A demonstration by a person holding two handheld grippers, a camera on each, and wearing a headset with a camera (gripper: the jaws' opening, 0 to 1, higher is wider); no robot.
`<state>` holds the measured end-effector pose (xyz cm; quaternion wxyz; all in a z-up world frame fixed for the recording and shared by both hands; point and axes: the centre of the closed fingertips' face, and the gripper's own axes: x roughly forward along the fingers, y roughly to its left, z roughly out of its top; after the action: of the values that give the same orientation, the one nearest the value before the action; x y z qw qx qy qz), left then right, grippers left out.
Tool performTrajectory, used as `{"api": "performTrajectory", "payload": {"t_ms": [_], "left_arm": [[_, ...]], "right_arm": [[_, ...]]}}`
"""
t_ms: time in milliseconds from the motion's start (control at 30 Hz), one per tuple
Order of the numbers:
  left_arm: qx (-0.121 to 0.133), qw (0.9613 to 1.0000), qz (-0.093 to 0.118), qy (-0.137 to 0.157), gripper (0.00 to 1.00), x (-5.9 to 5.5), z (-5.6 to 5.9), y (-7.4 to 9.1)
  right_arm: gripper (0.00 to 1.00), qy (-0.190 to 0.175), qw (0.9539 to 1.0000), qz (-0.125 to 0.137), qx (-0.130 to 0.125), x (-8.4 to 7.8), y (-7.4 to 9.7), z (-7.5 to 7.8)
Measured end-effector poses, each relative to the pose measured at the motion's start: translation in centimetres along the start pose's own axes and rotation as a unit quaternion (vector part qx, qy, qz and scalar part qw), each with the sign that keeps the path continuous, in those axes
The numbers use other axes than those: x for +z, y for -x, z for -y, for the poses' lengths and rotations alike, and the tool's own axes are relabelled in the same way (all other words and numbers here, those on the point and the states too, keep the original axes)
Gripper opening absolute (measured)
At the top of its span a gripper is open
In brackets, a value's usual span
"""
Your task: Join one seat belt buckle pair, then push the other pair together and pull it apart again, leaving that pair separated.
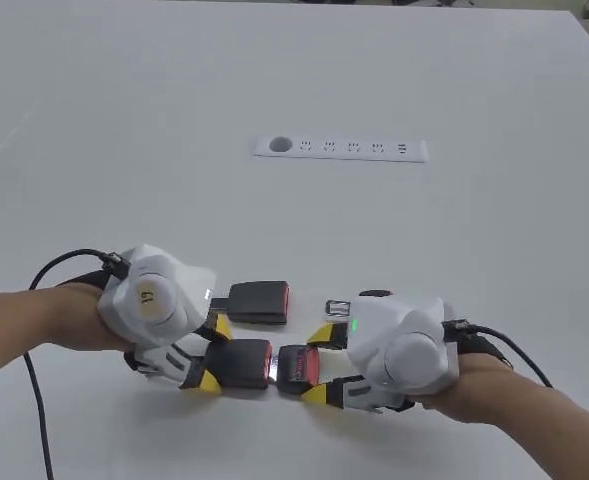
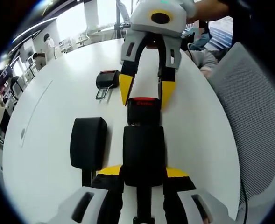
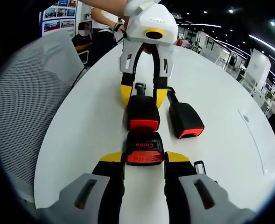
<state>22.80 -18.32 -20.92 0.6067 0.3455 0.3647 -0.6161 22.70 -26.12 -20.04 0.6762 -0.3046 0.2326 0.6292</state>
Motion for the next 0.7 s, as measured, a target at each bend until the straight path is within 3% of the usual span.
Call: {"api": "performTrajectory", "payload": {"t_ms": [300,500,700], "left_arm": [[0.014,0.9998,-0.015,0.006,0.35,-0.1,0.0,0.4],[0.023,0.9996,-0.004,0.017,0.37,0.0,-0.4,1.4],[0.031,0.9991,0.013,0.025,0.41,1.1,-0.9,2.8]], "right_arm": [[0.36,0.023,0.9997,-0.008,-0.002,0.3,0.5,0.0],[0.40,0.013,0.9999,0.001,-0.004,0.7,0.7,0.1],[0.45,0.009,0.9998,0.010,-0.013,1.2,1.7,0.8]]}}
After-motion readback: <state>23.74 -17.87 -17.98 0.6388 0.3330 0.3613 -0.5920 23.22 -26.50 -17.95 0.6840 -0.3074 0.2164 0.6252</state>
